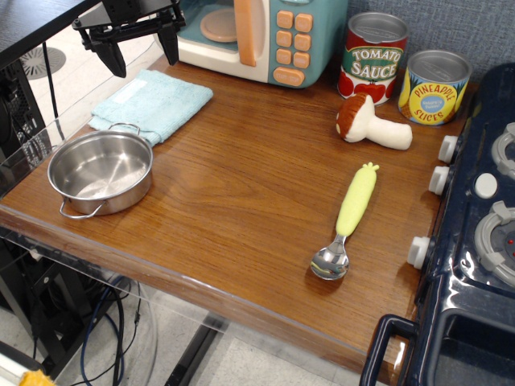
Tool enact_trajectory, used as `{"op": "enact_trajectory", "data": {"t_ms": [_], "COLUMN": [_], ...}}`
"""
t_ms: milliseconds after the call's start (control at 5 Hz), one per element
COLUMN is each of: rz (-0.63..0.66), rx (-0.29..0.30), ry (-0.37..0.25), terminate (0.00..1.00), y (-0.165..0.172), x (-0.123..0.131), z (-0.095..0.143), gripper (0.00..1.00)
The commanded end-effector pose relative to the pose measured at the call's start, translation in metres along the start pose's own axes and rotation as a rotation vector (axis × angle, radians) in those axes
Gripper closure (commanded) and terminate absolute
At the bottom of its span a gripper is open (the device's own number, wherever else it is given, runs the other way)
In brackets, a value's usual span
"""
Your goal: Move the pot to the right of the blue towel, in front of the microwave.
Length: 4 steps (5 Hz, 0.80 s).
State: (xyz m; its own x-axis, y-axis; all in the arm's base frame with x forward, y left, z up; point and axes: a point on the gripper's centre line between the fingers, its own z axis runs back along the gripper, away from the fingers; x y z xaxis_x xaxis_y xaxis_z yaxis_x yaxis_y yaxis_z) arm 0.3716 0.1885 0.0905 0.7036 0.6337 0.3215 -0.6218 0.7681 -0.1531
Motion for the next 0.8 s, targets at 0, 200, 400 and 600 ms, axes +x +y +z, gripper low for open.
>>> {"op": "enact_trajectory", "data": {"t_ms": [0, 200, 400, 600], "rz": [0.000, -0.028, -0.067, -0.108], "rx": [0.000, 0.035, 0.071, 0.094], "ry": [0.000, 0.027, 0.062, 0.088], "terminate": [0.00, 0.00, 0.00, 0.00], "y": [0.000, -0.002, -0.005, -0.006], "x": [0.000, -0.018, -0.040, -0.062], "z": [0.000, 0.000, 0.000, 0.006], "gripper": [0.00, 0.00, 0.00, 0.00]}}
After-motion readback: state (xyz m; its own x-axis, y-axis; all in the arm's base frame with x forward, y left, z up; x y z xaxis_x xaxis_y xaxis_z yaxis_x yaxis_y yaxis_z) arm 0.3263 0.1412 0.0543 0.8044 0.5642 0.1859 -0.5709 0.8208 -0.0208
